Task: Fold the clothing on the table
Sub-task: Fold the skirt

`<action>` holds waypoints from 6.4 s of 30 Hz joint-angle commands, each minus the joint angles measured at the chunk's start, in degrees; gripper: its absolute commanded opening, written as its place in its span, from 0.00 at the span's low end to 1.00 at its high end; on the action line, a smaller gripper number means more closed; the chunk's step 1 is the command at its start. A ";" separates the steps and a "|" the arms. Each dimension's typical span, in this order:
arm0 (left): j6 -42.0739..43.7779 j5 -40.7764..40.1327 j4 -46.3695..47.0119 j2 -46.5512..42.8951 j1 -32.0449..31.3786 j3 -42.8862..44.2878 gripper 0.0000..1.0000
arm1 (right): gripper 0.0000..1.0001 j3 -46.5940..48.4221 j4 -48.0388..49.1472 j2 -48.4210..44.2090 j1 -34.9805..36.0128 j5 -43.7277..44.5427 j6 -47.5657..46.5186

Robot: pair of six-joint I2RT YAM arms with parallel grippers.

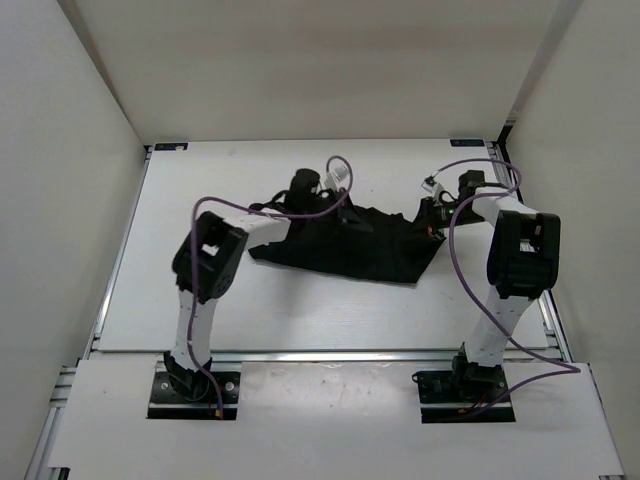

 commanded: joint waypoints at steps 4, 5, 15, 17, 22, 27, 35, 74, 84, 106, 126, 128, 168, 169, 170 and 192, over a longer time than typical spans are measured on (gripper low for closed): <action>7.46 -8.39 -5.42 -18.49 12.25 -17.57 0.00 | 0.00 1.33 -0.13 -1.32 5.31 2.81 -1.89; 10.27 -9.98 -7.55 -20.59 14.36 -20.83 0.00 | 0.00 2.29 -0.65 -1.22 5.48 3.60 -1.72; 17.33 -27.82 -15.91 -15.71 20.36 -26.05 0.00 | 0.00 6.26 -3.82 0.62 4.08 3.61 -3.83; 17.16 -30.28 -18.54 -13.85 20.36 -24.22 0.00 | 0.00 6.78 -4.08 1.06 2.42 3.87 -4.09; 18.64 -34.06 -19.52 -19.01 19.83 -20.61 0.00 | 0.00 5.65 -3.38 0.54 1.62 3.78 -2.51; 17.59 -32.50 -11.52 -29.22 15.89 -15.00 0.00 | 0.59 -2.26 2.06 -5.51 -1.18 0.97 6.09; 37.62 -22.05 -43.56 -9.32 2.96 13.75 0.00 | 0.99 -15.08 8.73 -13.78 -7.43 7.29 19.88; 31.75 -22.99 -50.90 10.24 -3.64 22.02 0.00 | 0.38 -49.64 64.56 -19.50 1.97 31.38 61.84; 30.52 -22.56 -49.40 8.40 -2.68 21.85 0.00 | 0.00 -47.81 60.80 -28.28 -2.25 28.05 52.79; 27.18 -36.35 -31.99 -24.57 7.79 -23.06 0.00 | 0.01 -25.05 41.53 -35.15 -7.62 5.73 23.86; 24.19 -33.55 -27.08 -18.59 5.68 -21.91 0.00 | 0.00 -10.18 32.39 -30.32 20.24 27.06 6.82; 23.84 -32.67 -26.46 -19.29 5.76 -22.44 0.00 | 0.00 -9.65 32.92 -29.44 22.87 29.09 6.54; 21.11 -26.60 -26.11 -35.36 11.82 -35.89 0.00 | 0.52 0.36 38.19 -5.44 44.86 35.34 2.59; 20.59 -26.26 -27.16 -38.34 12.26 -37.55 0.00 | 0.66 0.28 38.98 -5.88 45.29 33.86 2.76; 20.32 -26.16 -27.25 -41.15 13.84 -39.56 0.00 | 0.76 0.02 39.42 -6.93 45.47 32.01 2.77; -20.54 -1.29 29.52 -28.29 1.47 -27.47 0.00 | 0.00 -14.04 51.18 -9.75 13.31 -17.13 35.97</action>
